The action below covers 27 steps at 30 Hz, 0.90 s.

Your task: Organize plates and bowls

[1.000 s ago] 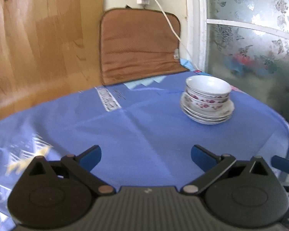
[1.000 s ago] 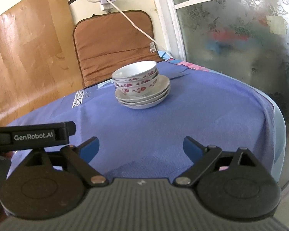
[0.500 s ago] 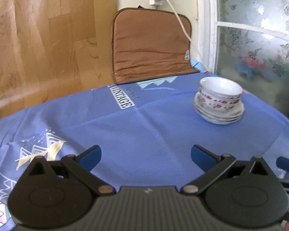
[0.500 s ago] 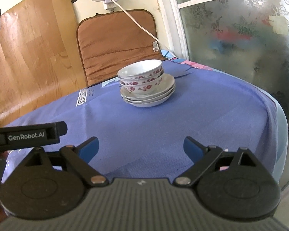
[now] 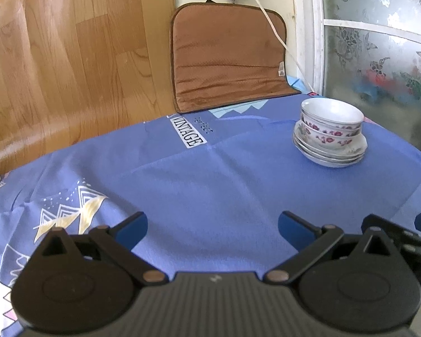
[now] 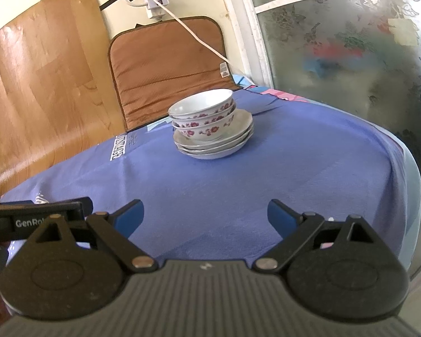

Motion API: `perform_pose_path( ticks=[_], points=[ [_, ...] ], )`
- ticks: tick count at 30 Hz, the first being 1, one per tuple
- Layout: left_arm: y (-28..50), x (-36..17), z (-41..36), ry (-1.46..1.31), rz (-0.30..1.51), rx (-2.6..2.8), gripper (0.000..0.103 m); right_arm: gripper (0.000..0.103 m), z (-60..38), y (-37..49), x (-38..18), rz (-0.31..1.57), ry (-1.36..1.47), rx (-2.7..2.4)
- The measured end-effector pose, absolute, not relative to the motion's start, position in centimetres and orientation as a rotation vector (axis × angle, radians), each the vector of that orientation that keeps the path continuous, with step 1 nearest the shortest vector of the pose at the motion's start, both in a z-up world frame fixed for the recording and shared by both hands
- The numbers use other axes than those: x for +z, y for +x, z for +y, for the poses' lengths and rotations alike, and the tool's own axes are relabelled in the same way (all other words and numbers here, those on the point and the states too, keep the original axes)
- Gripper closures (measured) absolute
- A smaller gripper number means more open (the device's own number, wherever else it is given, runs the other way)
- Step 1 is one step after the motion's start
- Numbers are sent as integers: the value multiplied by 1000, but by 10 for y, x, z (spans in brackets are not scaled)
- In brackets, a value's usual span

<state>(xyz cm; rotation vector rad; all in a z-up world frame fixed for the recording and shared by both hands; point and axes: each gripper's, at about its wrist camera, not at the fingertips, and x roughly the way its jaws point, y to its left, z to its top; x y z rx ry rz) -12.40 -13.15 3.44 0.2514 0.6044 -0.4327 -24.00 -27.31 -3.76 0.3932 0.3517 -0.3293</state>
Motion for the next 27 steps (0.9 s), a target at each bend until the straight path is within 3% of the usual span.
perform_pose_path(
  ticks=[27],
  points=[
    [-118,22,-137,255,689,-461,0,6,-276,-240,-41,355,424,-333]
  ],
)
